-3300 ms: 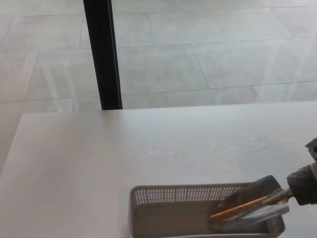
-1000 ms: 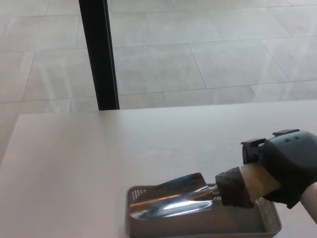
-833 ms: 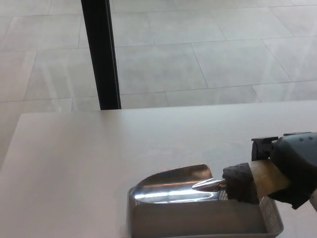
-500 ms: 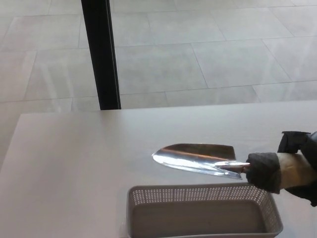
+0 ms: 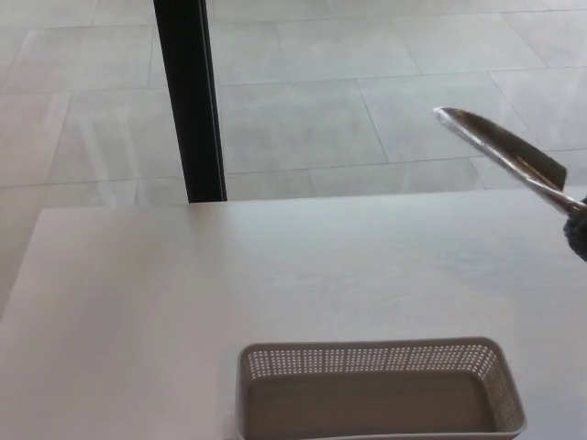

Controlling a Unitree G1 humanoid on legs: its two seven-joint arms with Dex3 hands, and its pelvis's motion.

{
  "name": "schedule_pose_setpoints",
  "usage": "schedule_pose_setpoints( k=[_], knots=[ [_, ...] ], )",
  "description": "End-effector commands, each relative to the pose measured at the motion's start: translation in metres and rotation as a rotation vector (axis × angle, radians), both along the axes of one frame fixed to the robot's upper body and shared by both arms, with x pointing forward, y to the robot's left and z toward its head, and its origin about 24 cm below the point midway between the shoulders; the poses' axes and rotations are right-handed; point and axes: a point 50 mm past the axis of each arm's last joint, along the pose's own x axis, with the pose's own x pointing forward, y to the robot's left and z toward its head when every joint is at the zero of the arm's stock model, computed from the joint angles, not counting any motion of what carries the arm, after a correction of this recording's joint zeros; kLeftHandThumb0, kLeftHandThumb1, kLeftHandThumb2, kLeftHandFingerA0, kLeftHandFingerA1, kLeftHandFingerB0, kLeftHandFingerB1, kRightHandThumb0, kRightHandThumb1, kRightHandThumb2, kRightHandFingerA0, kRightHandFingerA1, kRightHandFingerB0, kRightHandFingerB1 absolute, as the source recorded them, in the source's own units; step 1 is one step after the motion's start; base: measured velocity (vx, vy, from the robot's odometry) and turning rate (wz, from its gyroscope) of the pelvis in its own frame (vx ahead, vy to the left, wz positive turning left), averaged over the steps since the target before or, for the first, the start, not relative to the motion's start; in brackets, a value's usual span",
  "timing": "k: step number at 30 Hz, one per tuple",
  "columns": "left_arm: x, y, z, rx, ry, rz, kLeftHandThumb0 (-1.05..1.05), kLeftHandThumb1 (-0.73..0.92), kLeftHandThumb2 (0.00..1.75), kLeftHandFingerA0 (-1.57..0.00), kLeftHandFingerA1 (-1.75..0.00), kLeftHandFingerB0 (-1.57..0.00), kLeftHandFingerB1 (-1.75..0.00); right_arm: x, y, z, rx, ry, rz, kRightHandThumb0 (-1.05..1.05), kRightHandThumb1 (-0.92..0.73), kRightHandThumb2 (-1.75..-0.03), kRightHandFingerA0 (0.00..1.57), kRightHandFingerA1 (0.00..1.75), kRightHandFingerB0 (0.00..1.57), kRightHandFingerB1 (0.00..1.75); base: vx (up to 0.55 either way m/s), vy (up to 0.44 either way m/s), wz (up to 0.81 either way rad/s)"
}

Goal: A garden tool is kept on the righthand side and a container is kept on the lefthand side on a desk infront of the robot. the robot uses its right hand to pick up the garden tool and makes a scooping motion inside the container

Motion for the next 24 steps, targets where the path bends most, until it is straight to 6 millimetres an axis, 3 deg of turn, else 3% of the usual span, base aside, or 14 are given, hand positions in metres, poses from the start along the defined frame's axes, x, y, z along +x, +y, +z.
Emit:
schedule_pose_setpoints(
  k=[1,2,4,7,9,10,12,15,17,21,24],
  knots=[
    [-0.005,0.005,0.002,-0.005,-0.002,0.031,-0.45,0.68,0.6,-0.6,-0.64,-0.39,-0.51,-0.006,-0.023,-0.019,0.048,0.004,-0.142,-0.24,-0.53,-0.93,0.9,1.75,0.74,1.55,0.0,0.0,0.0],
    [-0.005,0.004,0.001,0.008,0.007,0.024,-0.45,0.68,0.59,-0.64,-0.65,-0.43,-0.52,-0.007,-0.018,-0.032,0.022,0.051,-0.118,-0.18,-0.53,-0.97,0.88,1.75,0.75,1.56,0.0,0.0,0.0],
    [-0.006,0.004,0.002,0.007,0.008,0.006,-0.46,0.69,0.6,-0.62,-0.66,-0.44,-0.54,-0.008,-0.014,-0.043,-0.03,0.109,-0.091,-0.19,-0.55,-0.88,0.86,1.75,0.65,1.65,0.0,0.0,0.0],
    [-0.008,0.004,0.0,0.009,0.016,0.023,-0.44,0.67,0.6,-0.66,-0.66,-0.45,-0.52,-0.01,-0.011,-0.055,-0.047,0.154,-0.081,-0.19,-0.56,-0.9,0.86,1.75,0.72,1.55,0.0,0.0,0.0],
    [-0.008,0.004,0.001,-0.001,0.012,0.025,-0.45,0.67,0.59,-0.65,-0.66,-0.48,-0.56,-0.011,-0.007,-0.067,-0.186,0.223,-0.074,-0.28,-0.61,-0.83,0.87,1.74,0.72,1.49,0.0,0.0,0.0],
    [-0.007,0.005,0.001,0.005,0.018,0.002,-0.48,0.68,0.59,-0.65,-0.67,-0.46,-0.55,-0.011,-0.003,-0.075,-0.281,0.25,-0.046,-0.32,-0.65,-0.76,0.91,1.62,0.75,0.76,0.0,0.0,0.0],
    [-0.008,0.005,0.002,0.006,0.019,0.01,-0.47,0.67,0.59,-0.65,-0.66,-0.47,-0.56,-0.012,-0.001,-0.079,-0.338,0.267,-0.019,-0.33,-0.66,-0.77,0.92,1.61,0.8,0.85,0.0,0.0,0.0],
    [-0.009,0.006,0.001,0.004,0.017,0.024,-0.46,0.66,0.59,-0.65,-0.67,-0.46,-0.56,-0.015,0.007,-0.084,-0.465,0.271,0.089,-0.33,-0.64,-0.72,0.94,1.59,0.86,0.61,0.0,0.0,0.0],
    [-0.009,0.005,0.001,0.004,0.012,0.033,-0.46,0.66,0.59,-0.66,-0.69,-0.46,-0.55,-0.016,0.01,-0.087,-0.53,0.278,0.132,-0.37,-0.67,-0.69,0.91,1.6,0.78,0.62,0.0,0.0,0.0],
    [-0.01,0.005,0.001,0.004,0.02,0.032,-0.49,0.66,0.59,-0.67,-0.67,-0.45,-0.52,-0.012,0.014,-0.084,-0.531,0.299,0.131,-0.38,-0.69,-0.63,0.92,1.54,0.77,0.6,0.0,0.0,0.0],
    [-0.009,0.004,0.0,0.007,0.017,0.017,-0.48,0.66,0.59,-0.67,-0.67,-0.45,-0.52,-0.008,0.013,-0.081,-0.496,0.319,0.096,-0.44,-0.77,-0.7,0.83,1.63,0.66,0.84,0.0,0.0,0.0]
  ],
)
